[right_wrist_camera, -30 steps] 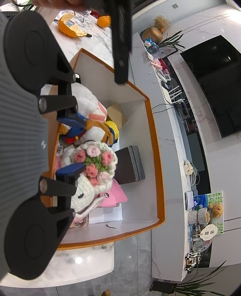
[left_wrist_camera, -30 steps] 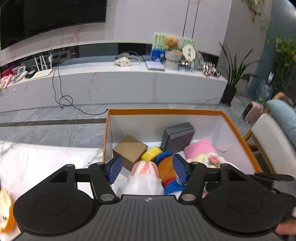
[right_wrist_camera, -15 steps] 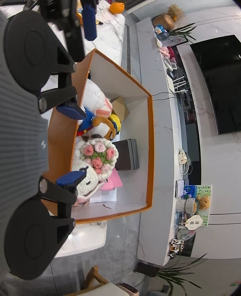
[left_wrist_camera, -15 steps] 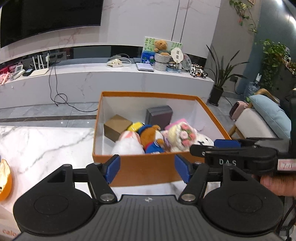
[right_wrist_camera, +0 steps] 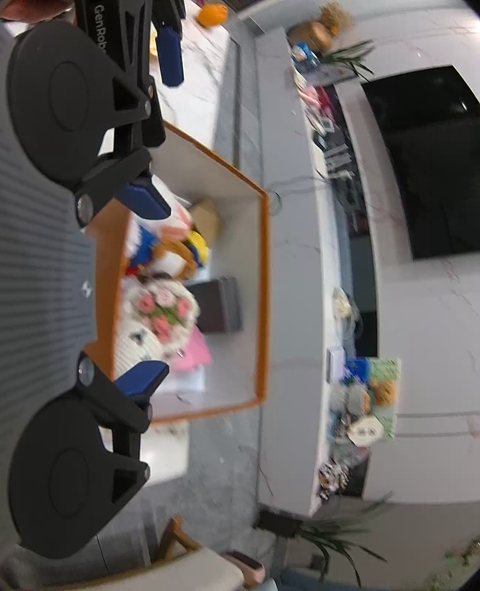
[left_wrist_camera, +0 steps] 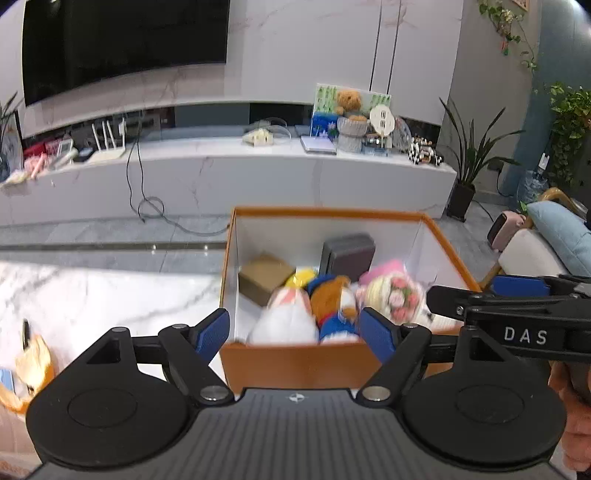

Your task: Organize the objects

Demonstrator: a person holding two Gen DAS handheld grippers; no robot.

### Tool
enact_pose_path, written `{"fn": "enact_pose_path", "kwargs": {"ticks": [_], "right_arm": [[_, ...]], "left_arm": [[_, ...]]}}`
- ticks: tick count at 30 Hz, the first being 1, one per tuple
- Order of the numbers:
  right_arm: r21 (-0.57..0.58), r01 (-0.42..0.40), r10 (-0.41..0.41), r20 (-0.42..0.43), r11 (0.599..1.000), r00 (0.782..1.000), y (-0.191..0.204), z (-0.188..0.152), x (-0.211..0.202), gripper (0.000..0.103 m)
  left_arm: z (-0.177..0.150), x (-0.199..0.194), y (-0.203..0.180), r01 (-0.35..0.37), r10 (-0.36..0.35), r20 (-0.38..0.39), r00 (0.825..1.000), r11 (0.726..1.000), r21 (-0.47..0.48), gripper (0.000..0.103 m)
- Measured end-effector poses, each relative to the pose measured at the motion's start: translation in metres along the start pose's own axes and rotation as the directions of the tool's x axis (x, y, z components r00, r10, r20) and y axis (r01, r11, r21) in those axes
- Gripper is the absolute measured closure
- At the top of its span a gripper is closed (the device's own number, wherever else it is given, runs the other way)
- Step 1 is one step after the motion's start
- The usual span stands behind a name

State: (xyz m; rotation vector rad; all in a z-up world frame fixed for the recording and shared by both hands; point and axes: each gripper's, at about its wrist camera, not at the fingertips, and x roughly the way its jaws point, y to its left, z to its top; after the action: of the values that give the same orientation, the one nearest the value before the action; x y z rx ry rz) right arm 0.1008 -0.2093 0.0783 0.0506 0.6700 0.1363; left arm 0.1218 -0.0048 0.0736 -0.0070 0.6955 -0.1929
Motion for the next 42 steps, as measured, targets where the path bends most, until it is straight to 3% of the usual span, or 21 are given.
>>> {"fn": "enact_pose_path", "kwargs": {"ticks": [4,6,13,16,25,28,32,34,36,42], "right_arm": [[0.007,0.091,-0.091,0.044,0.996,0.995,-0.004,0.013,-0.015,0.003],[0.019,0.098,-0.099,0.052,0.995,0.994,-0.006,0.018,-0.021,0.001],[0.003,0.102,-0.103,0.050,0.995,0.993,0.011,0.022,-0.034,0.001],[0.001,0.107,-0.107,0.024,0.994,0.994,0.017,0.018,-0.033,0.001],[0.013,0.169,-0.168,-0.041,0.986,0.985,0.015,0.005,-0.015,0.001],[0.017,0.216,-0.214,-0.062,0.976,0.975,0.012,-0.002,-0.002,0.001],[-0.045,0.292,-0.295,-0.081,0.955,0.952,0.020,-0.015,0.015,0.001],[-0.066,0.314,-0.320,-0.101,0.947,0.942,0.024,-0.018,0.020,0.001],[-0.079,0.331,-0.338,-0.109,0.940,0.935,0.025,-0.020,0.024,0.001],[-0.066,0.327,-0.333,-0.117,0.943,0.936,0.024,-0.020,0.024,0.001]], "left_arm": [[0.017,-0.007,-0.006,-0.039,0.040,0.035,0.999,0.999,-0.006,0.005],[0.019,-0.007,-0.008,-0.065,0.066,0.030,0.997,0.998,-0.014,0.003],[0.017,0.005,-0.002,-0.108,0.106,-0.065,0.992,0.993,-0.039,0.002],[0.015,0.003,0.002,-0.133,0.128,-0.061,0.990,0.989,-0.069,0.002],[0.004,0.013,0.000,-0.165,0.160,-0.089,0.983,0.985,-0.046,0.002],[0.001,0.018,-0.008,-0.214,0.211,-0.100,0.972,0.977,-0.013,0.002],[-0.006,0.025,-0.028,-0.352,0.363,-0.092,0.927,0.929,0.114,0.002],[-0.009,0.027,-0.033,-0.387,0.402,-0.087,0.912,0.910,0.146,0.003],[-0.010,0.028,-0.034,-0.398,0.414,-0.086,0.906,0.904,0.158,0.003],[-0.010,0.027,-0.029,-0.383,0.398,-0.097,0.912,0.913,0.142,0.003]]}}
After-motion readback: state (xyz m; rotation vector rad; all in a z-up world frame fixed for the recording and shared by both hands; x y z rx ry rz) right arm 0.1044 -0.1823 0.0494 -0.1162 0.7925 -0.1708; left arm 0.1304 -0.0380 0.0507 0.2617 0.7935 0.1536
